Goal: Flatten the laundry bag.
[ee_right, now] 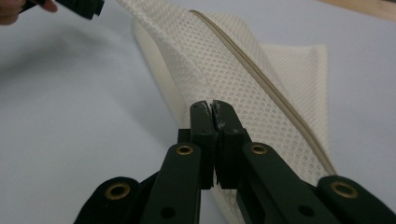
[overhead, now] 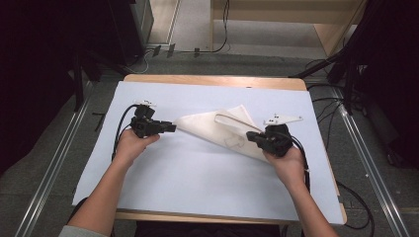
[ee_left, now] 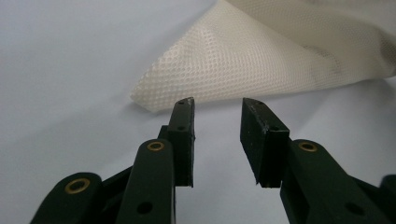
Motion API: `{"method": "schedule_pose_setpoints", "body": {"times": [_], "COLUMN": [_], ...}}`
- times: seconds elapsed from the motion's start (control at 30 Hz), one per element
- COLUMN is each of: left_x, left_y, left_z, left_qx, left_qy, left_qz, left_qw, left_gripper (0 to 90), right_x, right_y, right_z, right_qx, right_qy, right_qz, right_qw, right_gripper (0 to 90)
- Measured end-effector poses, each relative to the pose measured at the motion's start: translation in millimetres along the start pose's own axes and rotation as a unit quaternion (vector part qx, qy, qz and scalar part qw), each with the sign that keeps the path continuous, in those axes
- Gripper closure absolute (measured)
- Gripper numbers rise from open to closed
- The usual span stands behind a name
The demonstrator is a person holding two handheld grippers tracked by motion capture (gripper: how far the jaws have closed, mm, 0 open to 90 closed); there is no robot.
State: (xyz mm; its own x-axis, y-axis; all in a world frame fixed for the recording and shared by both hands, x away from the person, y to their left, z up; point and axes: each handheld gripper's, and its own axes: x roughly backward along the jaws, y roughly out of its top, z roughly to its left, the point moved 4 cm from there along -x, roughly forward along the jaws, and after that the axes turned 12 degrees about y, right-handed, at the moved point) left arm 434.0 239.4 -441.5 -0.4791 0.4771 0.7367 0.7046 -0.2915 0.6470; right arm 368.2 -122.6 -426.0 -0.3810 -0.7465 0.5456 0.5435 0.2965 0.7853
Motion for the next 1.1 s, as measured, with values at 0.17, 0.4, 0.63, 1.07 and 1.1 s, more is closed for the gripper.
{"method": "schedule_pose_setpoints", "body": {"times": [0.17,0.4,0.63,1.07,1.1], "left_x": [-1.0,-6.0,-5.9,-5.9,-5.9], "left_y": [2.0,3.7,3.9,4.0,3.9], "left_z": [-1.2,-4.6,-3.5,-3.2,-2.9], "left_qx": [-0.004,-0.012,-0.012,-0.009,-0.010], "left_qy": [0.002,0.003,0.002,0.001,0.001], "left_qz": [-0.002,0.001,0.000,0.000,0.000], "left_qw": [1.0000,0.9999,0.9999,1.0000,1.0000], "left_gripper": [65.0,64.6,64.4,64.3,64.2], "right_x": [-12.1,-27.5,-25.5,5.0,1.7], "right_y": [-16.5,-30.4,-33.1,6.0,10.0], "right_z": [14.0,26.8,36.3,-4.3,-20.0], "right_qx": [0.001,-0.019,-0.035,-0.030,-0.030], "right_qy": [0.010,0.035,0.040,0.002,-0.006], "right_qz": [0.021,0.037,0.040,0.010,0.021], "right_qw": [0.9997,0.9985,0.9978,0.9995,0.9993], "right_gripper": [90.0,89.7,74.0,87.5,88.3]}}
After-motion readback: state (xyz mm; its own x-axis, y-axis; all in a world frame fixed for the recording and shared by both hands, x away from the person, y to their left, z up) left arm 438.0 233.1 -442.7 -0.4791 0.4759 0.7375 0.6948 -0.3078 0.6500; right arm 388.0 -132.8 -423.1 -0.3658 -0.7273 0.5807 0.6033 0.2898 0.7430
